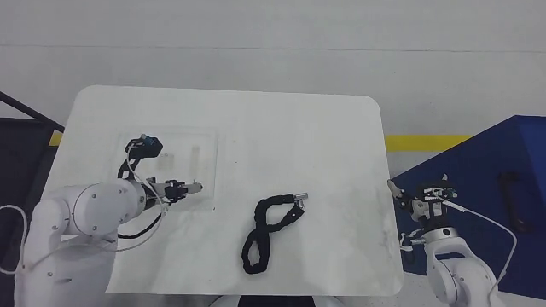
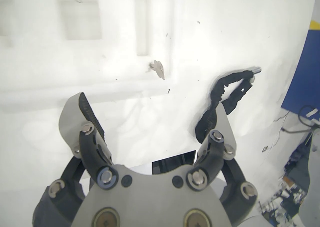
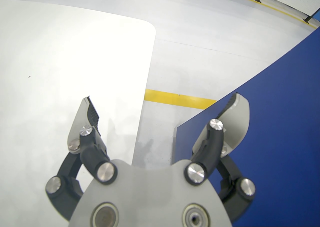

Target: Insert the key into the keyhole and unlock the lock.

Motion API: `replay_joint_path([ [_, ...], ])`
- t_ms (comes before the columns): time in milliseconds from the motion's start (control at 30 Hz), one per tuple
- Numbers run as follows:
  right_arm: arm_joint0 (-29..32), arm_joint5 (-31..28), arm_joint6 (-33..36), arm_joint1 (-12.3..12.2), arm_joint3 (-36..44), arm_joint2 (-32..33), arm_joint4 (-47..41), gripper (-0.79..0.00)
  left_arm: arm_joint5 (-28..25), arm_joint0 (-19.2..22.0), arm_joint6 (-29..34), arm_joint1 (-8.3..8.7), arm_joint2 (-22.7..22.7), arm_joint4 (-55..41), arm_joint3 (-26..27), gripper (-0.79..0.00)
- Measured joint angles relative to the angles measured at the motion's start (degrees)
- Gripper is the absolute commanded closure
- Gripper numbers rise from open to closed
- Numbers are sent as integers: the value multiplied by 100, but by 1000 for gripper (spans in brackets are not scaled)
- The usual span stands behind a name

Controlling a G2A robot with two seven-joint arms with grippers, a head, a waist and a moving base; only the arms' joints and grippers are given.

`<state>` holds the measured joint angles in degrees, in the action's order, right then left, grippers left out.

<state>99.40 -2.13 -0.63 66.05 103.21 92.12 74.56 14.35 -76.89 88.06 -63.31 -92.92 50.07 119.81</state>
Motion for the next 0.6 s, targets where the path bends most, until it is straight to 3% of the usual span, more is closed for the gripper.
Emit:
replay_joint_path([
  [233,0,0,0,0,0,0,0,-785,196,465,-6,261,707,-206,-435,-785],
  [433,0,0,0,0,0,0,0,-785,197,684,-6,402,775,-147,-715,-785],
  [600,0,0,0,0,0,0,0,-785,197,708,-6,406,739,-174,-721,-785],
])
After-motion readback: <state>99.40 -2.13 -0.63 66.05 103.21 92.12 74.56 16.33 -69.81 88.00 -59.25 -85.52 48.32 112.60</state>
